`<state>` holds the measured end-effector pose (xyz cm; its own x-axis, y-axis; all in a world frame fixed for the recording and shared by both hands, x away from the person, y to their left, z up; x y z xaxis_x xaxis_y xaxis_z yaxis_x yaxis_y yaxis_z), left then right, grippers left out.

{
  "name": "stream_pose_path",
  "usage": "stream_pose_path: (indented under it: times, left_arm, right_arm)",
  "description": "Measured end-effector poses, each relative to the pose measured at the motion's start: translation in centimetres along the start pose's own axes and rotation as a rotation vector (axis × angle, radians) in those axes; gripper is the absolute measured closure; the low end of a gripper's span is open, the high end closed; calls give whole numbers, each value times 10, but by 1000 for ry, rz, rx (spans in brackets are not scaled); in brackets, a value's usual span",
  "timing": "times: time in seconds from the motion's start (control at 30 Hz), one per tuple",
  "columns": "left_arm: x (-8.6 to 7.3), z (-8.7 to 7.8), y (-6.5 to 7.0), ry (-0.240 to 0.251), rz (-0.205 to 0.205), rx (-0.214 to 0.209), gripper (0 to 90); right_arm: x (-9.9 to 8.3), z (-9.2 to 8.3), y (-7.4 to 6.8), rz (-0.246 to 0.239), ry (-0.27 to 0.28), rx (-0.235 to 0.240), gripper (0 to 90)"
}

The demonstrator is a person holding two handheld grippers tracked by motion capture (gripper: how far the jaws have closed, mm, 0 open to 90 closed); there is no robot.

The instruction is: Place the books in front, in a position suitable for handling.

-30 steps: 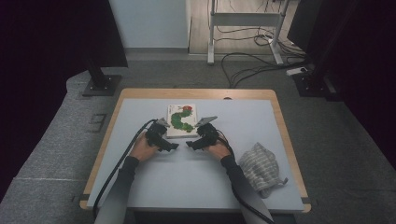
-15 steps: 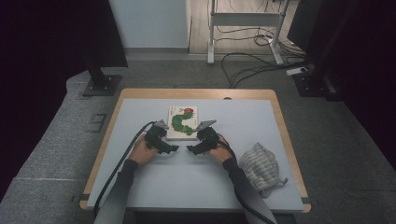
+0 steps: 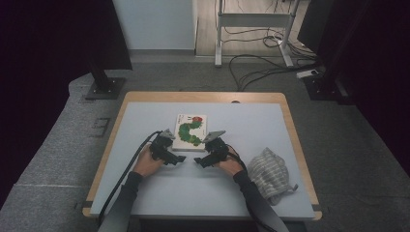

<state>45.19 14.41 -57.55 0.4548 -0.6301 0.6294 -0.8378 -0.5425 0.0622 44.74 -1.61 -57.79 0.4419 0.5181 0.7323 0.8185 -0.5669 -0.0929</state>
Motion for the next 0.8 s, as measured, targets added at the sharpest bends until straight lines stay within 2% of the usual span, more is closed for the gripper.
stream_pose_path:
  times: [0.47,0.57,0.8]
  left_arm:
    - [-13,-9,27,0,-6,-4,0]
    - [-16,-11,35,-11,1,8,0]
    - [-23,-15,52,-4,-9,16,0]
  right_arm:
    - [-18,-15,-29,-5,8,22,123]
    - [-22,-19,-36,-11,8,28,123]
    - [-32,-27,-53,-17,10,38,120]
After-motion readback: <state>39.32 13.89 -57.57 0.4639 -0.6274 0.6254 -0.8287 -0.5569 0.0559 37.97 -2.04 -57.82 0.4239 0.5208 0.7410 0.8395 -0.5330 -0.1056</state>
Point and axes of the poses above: each handheld gripper's, and its own axes: z roughly forward along the jaws, x roughly out of its top, y roughly to its right, the point moved 7 cm from there along z, roughly forward along the jaws, and after that the axes turned 4 degrees about z, right-handed, at the moved point
